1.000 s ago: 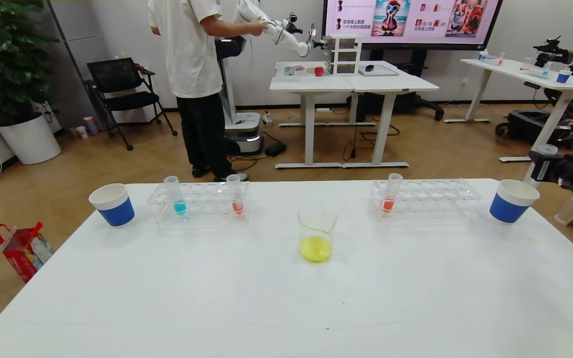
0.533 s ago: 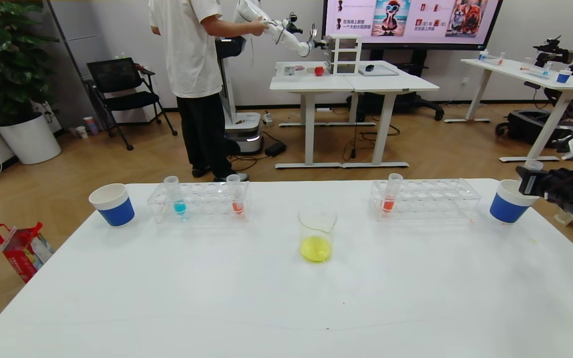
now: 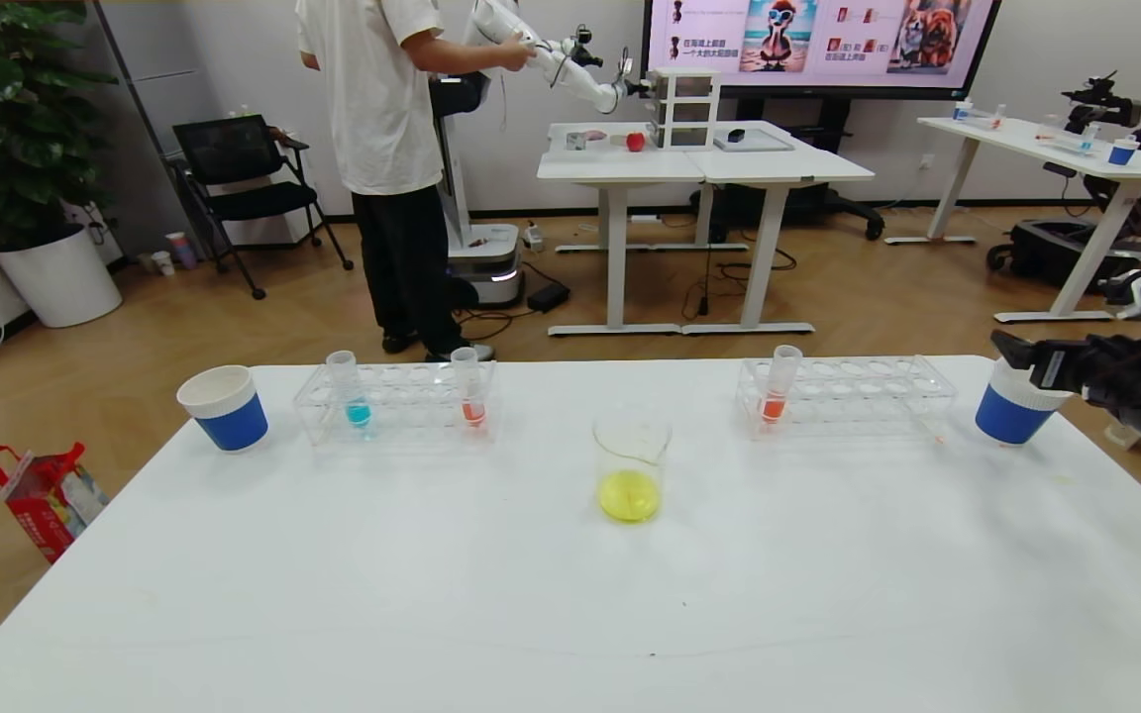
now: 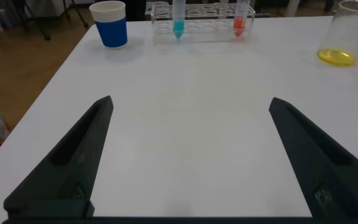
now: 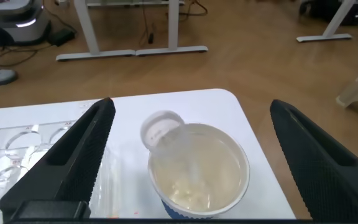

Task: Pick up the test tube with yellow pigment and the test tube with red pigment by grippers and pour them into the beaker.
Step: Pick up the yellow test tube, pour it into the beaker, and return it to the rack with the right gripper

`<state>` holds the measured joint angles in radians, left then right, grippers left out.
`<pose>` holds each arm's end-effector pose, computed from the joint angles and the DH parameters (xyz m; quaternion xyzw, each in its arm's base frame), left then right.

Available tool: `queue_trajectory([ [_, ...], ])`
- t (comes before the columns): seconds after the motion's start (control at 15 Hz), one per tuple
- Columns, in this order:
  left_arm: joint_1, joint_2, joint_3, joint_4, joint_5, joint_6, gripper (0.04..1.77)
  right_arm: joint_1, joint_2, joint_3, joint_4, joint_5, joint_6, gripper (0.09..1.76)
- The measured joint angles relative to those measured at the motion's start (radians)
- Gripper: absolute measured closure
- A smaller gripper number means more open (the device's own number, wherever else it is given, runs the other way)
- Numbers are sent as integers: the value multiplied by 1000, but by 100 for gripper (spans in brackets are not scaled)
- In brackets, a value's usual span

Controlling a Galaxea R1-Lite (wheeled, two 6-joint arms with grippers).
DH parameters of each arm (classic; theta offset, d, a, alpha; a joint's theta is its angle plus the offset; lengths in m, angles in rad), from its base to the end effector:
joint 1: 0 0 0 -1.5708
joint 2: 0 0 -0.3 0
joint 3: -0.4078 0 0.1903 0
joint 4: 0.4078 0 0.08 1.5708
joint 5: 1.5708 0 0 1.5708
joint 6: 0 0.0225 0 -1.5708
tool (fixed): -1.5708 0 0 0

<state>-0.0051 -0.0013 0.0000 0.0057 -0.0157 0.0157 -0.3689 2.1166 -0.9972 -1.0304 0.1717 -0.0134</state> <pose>-0.0229 -0.0002 0.0749 0.0078 0.0021 -0.0104 0.9999 0.3760 -0.1412 0.1231 0.0052 0.0435 -0.0981 0.9942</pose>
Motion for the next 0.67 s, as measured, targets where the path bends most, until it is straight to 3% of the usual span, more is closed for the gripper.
queue_trajectory([
  [0.33, 0, 0, 0, 0, 0, 0, 6, 104, -126, -5, 85, -2, 1, 11],
  [0.67, 0, 0, 0, 0, 0, 0, 6, 327, -315, 24, 196, -48, 10, 11],
])
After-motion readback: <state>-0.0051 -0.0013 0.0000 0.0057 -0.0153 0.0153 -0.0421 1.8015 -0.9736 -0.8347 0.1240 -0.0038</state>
